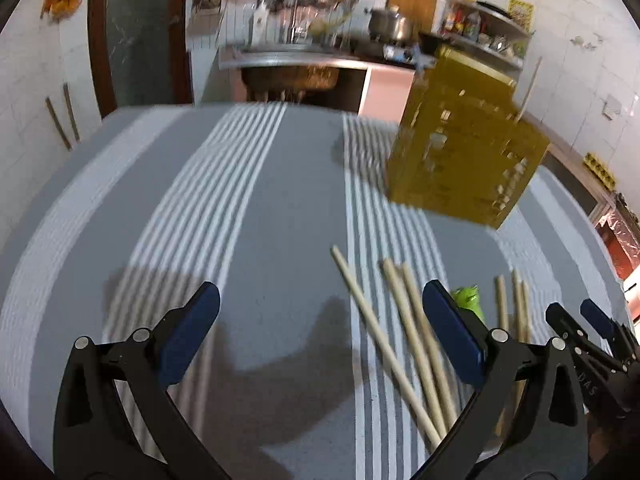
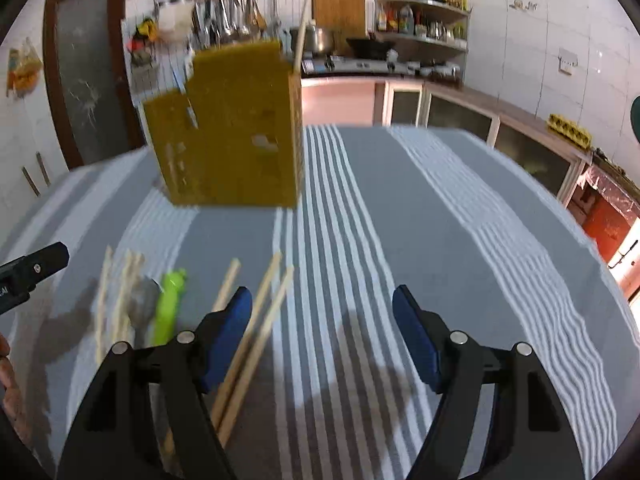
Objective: Organize utensils
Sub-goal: 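Move the left tool back to the chopsticks and close on one chopstick, then lift the chopstick with the left tool and carry it over the yellow holder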
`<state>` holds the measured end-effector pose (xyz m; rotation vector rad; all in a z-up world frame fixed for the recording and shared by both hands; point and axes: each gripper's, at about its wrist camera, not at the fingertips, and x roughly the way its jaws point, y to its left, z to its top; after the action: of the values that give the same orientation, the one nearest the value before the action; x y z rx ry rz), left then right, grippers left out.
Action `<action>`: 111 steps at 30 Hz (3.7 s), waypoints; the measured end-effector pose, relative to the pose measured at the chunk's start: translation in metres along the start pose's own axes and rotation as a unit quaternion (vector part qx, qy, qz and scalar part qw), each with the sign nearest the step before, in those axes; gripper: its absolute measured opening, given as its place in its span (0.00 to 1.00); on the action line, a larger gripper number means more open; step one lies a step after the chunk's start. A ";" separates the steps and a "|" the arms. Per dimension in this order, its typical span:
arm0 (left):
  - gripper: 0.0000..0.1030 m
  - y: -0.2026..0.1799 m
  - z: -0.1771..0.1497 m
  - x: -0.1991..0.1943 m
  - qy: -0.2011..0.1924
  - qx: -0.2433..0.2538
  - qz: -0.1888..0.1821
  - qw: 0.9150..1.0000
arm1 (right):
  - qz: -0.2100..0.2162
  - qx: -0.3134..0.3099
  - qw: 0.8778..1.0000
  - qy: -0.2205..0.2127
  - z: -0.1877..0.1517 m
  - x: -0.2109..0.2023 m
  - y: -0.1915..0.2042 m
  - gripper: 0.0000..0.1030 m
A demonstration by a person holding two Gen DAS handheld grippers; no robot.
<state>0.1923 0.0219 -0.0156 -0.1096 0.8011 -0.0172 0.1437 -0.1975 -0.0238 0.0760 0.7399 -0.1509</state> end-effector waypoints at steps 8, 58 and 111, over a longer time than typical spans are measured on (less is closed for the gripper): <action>0.95 -0.007 -0.012 0.030 0.033 0.016 0.030 0.999 | -0.001 0.014 0.999 0.029 -0.003 0.020 -0.002 0.70; 0.04 -0.016 -0.014 0.033 0.064 0.076 -0.043 0.994 | 0.051 0.000 0.997 0.065 0.003 0.038 0.023 0.07; 0.04 -0.008 -0.004 -0.090 -0.188 0.051 -0.056 0.979 | 0.110 0.029 0.964 -0.242 0.016 -0.099 -0.010 0.06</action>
<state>0.1268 0.0187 0.0466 -0.0588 0.4146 -0.1397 0.0810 -0.1984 0.0545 0.1688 0.2351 0.0231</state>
